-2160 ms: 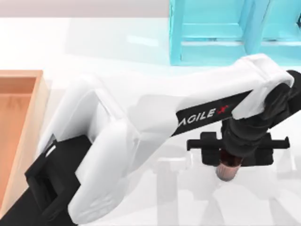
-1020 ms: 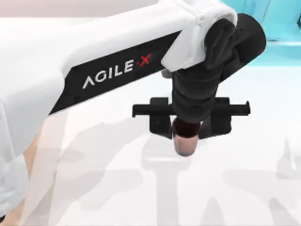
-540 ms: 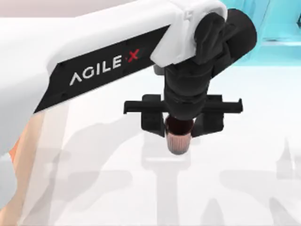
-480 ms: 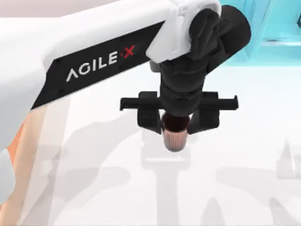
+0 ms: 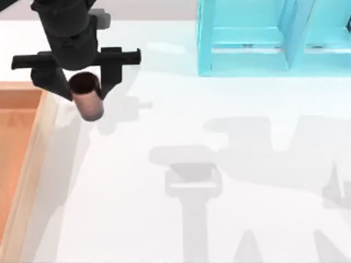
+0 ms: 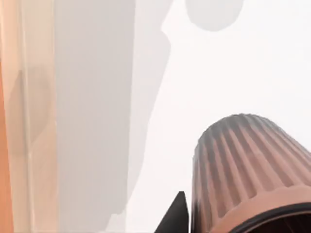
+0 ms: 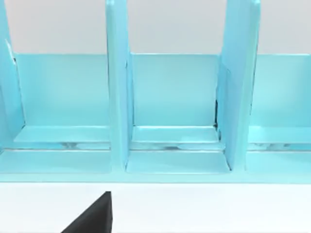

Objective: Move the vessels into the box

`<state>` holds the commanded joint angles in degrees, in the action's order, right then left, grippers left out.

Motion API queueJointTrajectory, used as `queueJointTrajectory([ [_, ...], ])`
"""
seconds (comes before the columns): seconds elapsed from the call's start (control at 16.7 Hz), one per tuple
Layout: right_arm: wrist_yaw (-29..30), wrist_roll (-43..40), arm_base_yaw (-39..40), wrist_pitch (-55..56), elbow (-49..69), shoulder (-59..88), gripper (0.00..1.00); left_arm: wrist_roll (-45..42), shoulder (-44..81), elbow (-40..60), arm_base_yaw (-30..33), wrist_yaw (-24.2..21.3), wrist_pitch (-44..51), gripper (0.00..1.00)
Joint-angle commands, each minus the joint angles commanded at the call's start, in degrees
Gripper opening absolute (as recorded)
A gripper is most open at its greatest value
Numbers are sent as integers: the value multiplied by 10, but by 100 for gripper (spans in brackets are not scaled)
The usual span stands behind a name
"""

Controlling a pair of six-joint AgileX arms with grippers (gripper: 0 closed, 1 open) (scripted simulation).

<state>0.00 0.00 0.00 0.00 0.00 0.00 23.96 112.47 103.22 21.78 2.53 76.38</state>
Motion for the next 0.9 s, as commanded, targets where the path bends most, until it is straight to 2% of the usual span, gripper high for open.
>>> queueJointTrajectory([
  [0.3,0,0,0,0,0,0,100,-195,-65,-55,-192,-11,0,0],
  [0.48,0,0,0,0,0,0,100,-293,-103,-91,-280,-15,1,0],
  [0.66,0,0,0,0,0,0,100,-363,-136,-124,-338,-15,1,0],
  [0.9,0,0,0,0,0,0,100,-405,-161,-150,-368,-14,0,0],
])
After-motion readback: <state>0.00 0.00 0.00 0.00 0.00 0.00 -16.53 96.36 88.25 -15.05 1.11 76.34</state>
